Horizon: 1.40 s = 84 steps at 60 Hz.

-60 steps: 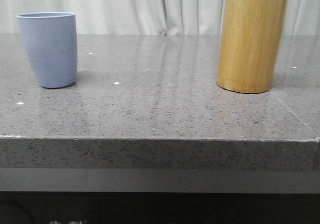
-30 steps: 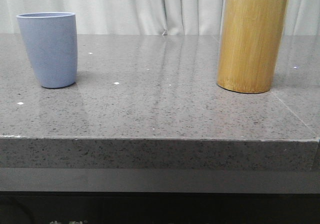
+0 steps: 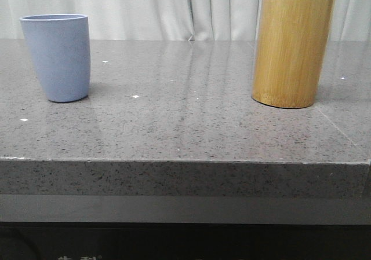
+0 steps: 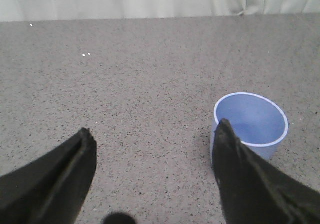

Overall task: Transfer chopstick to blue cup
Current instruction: 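Grasp the light blue cup with the left gripper and lift it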

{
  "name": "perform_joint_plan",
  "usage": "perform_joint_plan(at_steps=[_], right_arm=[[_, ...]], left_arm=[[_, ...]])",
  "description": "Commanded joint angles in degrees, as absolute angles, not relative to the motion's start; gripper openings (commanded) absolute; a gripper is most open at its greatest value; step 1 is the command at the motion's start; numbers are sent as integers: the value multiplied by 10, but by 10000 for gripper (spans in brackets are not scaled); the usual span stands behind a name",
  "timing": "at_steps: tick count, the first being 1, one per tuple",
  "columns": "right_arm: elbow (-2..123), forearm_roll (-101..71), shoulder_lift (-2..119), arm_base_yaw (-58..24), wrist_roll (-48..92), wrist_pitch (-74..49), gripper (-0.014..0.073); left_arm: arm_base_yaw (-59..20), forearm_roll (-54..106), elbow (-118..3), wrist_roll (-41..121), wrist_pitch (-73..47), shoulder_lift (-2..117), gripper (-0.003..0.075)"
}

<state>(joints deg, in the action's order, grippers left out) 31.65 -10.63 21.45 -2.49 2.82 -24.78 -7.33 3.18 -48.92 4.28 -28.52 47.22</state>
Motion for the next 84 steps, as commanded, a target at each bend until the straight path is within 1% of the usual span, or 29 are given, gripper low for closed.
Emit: perform_joint_plan(at_steps=[1,15,20,25,34,45,62,65,71,76,84], right_arm=[[337,-103,223,-21,31,-199,591],[337,-103,223,-21,31,-199,591],[337,-103,223,-21,31,-200,591],[337,-103,223,-21,31,-200,591],[337,-103,223,-21,31,-202,591],[335,-103,223,-21,31,-203,591],[335,-103,223,-21,31,-203,591],[335,-103,223,-21,31,-203,591],[335,-103,223,-21,31,-203,591],[335,-103,223,-21,31,-203,591],[335,-103,223,-21,31,-203,591]], left_arm=[[-95,33,-567,49,-278,523,514],[-187,33,-737,49,-394,681,517],[-216,33,-802,49,-462,740,515],[-237,33,-866,49,-535,797,515],[-251,34,-951,49,-620,879,515],[-253,52,-1003,48,-675,939,515],[-253,52,-1004,48,-695,991,507],[-253,51,-1004,48,-695,998,478],[-253,50,-1005,48,-695,1002,370],[-253,41,-1005,48,-695,1002,235],[-253,29,-1005,48,-695,1002,58]])
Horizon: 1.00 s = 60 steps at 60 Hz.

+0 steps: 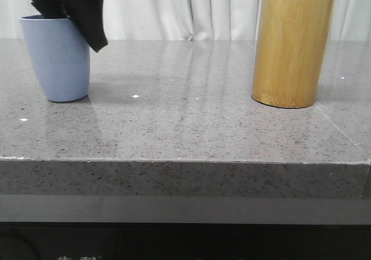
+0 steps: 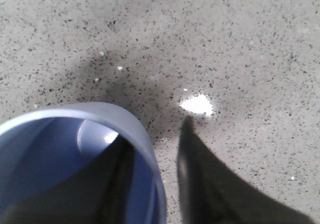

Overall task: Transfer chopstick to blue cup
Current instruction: 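Grasp the light blue cup with the left gripper and lift it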

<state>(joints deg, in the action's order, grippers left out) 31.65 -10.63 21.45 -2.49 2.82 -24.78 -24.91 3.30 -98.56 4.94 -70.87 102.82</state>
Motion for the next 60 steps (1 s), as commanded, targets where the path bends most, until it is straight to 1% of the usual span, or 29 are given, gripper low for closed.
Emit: perform_joint_plan(at_steps=[1,5,13,21,42,51,60], right_arm=[[335,-103,223,-21,31,-203,591],[335,-103,223,-21,31,-203,591],[335,-103,223,-21,31,-203,591],[335,-103,223,-21,31,-203,591],[335,-103,223,-21,31,-203,591],[335,-103,223,-21,31,-203,591],[335,-103,223,-21,31,-203,591]], left_arm=[[-253,28,-1005,48,-696,1002,35],[-253,28,-1005,48,-698,1002,-20],[-254,28,-1008,51,-716,1002,-19],[-271,27,-1040,51,-727,1002,-19],[-382,27,-1152,51,-727,1022,-19],[-419,30,-1178,51,-723,1050,-18],[-440,43,-1189,50,-724,1081,-18]])
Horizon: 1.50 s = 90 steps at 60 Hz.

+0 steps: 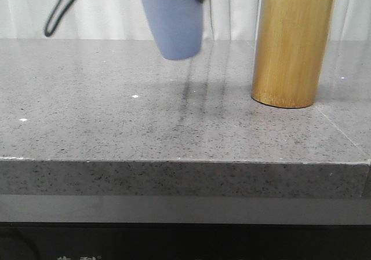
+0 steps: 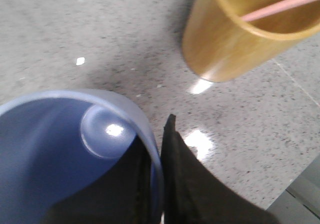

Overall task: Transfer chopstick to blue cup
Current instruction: 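Grasp the light blue cup with the left gripper and lift it, then set the blue cup down beside the bamboo holder, release it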

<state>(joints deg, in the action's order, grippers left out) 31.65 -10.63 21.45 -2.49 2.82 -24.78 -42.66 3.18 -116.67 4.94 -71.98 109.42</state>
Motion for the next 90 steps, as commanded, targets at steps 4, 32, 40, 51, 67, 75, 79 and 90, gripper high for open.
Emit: perform_joint_plan(at_steps=[4,32,40,51,67,75,79,90], right_arm=[[335,-103,223,-21,31,-203,591],[335,-103,223,-21,31,-203,591],[335,-103,223,-21,31,-203,591],[335,-103,223,-21,31,-203,591],[335,-103,223,-21,31,-203,591],[335,-103,223,-21,31,-203,591],[335,-103,223,-21,31,-203,591],[335,-103,223,-21,31,-203,591]], left_arm=[[-445,43,-1189,50,-724,1091,-18],[-447,45,-1189,50,-725,1111,19],[-447,45,-1189,50,-725,1111,131],[-447,45,-1189,50,-725,1111,291],[-447,45,-1225,50,-726,1110,359],[-447,52,-1263,50,-726,1109,359],[-447,56,-1271,50,-726,1105,359],[-447,56,-1278,49,-726,1082,359]])
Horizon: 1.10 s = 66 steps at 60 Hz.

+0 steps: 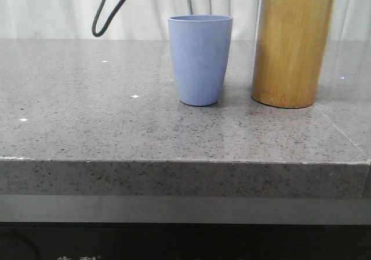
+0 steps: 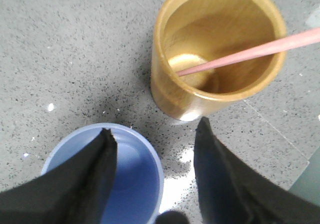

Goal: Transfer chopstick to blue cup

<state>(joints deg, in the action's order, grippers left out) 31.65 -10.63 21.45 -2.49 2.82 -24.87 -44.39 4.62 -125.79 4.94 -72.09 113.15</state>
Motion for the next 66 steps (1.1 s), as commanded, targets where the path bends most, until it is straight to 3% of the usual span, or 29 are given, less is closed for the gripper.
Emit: perform_joint_plan(at_steps=[1,10,25,37,46,66], right_arm=[[335,-102,223,-21,31,-203,591],[335,-102,223,-21,31,-203,591],[335,-102,223,-21,31,-203,591],[335,-102,223,-21,31,-203,591],[335,-102,223,-21,31,-203,591],[335,-102,223,-21,31,-203,591]], left_arm=[[-447,54,-1278,49,-726,1080,358],[-446,49,-1278,49,-726,1059,286],[-446,-4,-1278,49,-726,1050,-15],[-431,-33,-1278,33,-726,1033,-19],[-371,-33,-1254,8,-726,996,-19],[-202,-32,-1060,-21,-718,861,-19]])
